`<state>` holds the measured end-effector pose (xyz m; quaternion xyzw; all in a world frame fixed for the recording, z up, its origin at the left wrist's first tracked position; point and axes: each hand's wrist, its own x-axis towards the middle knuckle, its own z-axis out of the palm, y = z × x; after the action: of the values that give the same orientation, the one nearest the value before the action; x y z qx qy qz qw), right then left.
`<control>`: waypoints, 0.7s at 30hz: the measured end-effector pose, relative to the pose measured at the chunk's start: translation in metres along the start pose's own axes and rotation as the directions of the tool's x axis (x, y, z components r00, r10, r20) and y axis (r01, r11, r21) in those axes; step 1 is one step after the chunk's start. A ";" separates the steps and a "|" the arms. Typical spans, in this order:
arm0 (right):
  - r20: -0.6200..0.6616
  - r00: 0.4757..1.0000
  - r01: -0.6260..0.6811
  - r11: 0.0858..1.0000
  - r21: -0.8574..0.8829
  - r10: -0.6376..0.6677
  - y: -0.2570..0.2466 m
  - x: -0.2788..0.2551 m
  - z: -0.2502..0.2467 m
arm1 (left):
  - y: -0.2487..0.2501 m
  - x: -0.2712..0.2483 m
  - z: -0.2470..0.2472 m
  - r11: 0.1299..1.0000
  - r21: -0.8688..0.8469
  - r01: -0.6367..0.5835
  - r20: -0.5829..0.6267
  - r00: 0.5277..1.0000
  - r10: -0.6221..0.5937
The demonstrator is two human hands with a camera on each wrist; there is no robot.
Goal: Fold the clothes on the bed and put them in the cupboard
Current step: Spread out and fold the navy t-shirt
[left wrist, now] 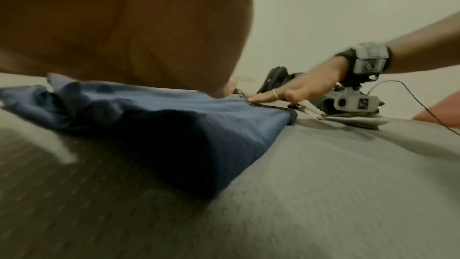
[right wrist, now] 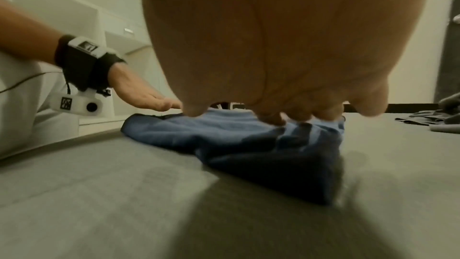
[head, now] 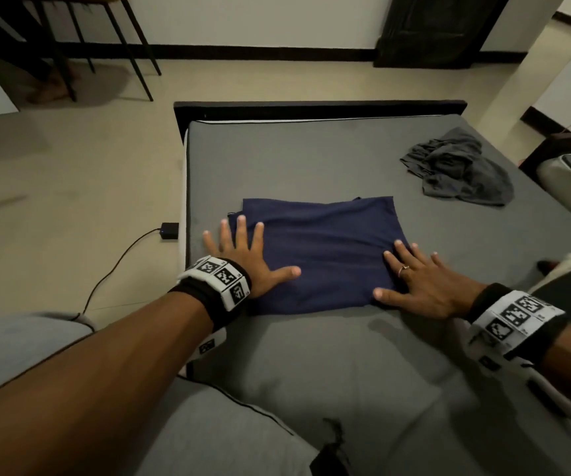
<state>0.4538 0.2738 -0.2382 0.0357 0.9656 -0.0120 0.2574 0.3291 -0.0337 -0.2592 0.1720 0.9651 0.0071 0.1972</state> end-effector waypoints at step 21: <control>-0.050 0.990 -0.125 0.976 0.179 0.136 0.007 0.116 -0.049 | -0.022 0.069 -0.023 0.996 -0.010 0.091 -0.077 0.993 -0.091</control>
<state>0.3299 0.2896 -0.2531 0.1216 0.9639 -0.0788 0.2234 0.2533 -0.0302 -0.2659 0.1268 0.9788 0.0080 0.1605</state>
